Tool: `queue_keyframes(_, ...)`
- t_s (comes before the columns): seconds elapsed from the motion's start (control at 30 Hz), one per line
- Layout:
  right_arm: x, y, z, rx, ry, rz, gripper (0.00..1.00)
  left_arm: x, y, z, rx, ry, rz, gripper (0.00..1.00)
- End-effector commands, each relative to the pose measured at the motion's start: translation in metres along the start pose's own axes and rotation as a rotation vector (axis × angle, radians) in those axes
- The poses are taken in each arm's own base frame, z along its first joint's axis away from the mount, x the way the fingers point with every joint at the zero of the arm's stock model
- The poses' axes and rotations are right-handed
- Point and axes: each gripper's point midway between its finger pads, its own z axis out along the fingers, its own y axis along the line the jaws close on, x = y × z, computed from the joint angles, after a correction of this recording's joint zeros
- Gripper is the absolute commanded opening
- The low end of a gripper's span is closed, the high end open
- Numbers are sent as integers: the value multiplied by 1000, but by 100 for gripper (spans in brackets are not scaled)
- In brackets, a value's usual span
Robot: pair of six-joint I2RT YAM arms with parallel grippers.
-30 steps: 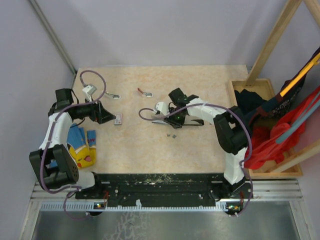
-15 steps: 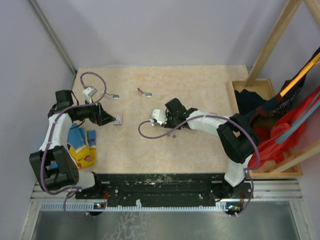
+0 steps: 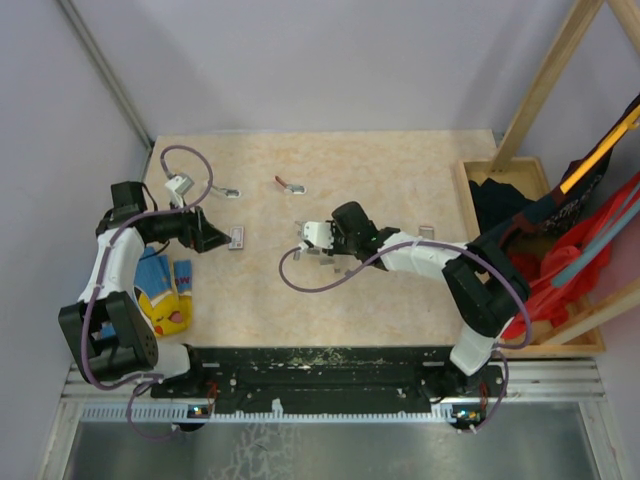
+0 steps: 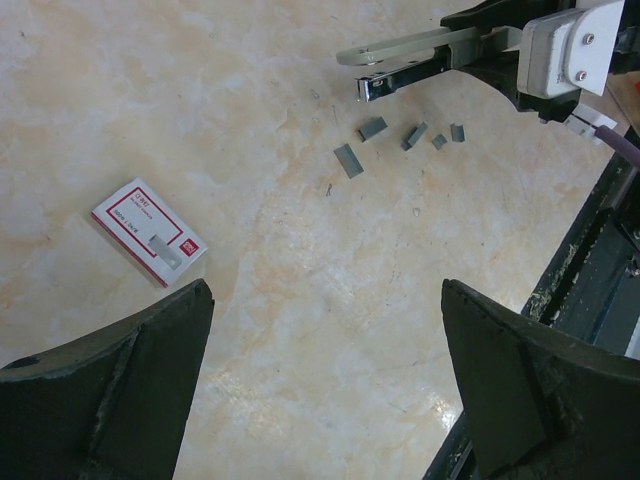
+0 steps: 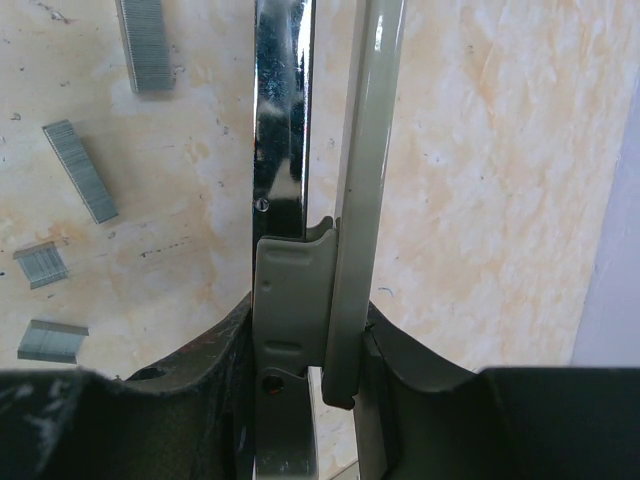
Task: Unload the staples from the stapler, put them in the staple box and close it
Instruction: Unload the staple at the center of the board.
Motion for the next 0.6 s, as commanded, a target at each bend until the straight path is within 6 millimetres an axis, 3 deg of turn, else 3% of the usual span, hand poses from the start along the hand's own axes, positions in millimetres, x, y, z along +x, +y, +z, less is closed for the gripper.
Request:
queue_keyframes(0.0, -40, -48, -24, 138, -123, 55, 0, -5, -3, -4, -1, -22, 39, 100)
queue_keyframes(0.13, -45, -43, -25, 78, -129, 88, 0, -4, -5, -4, 12, -24, 40, 100)
queue_keyframes(0.23, -41, -30, -14, 0, -114, 122, 0, -5, -8, -4, 27, -28, 47, 100)
queue_keyframes(0.57, -45, -18, -17, -284, -185, 354, 0, -6, -15, -3, 68, -39, 54, 100)
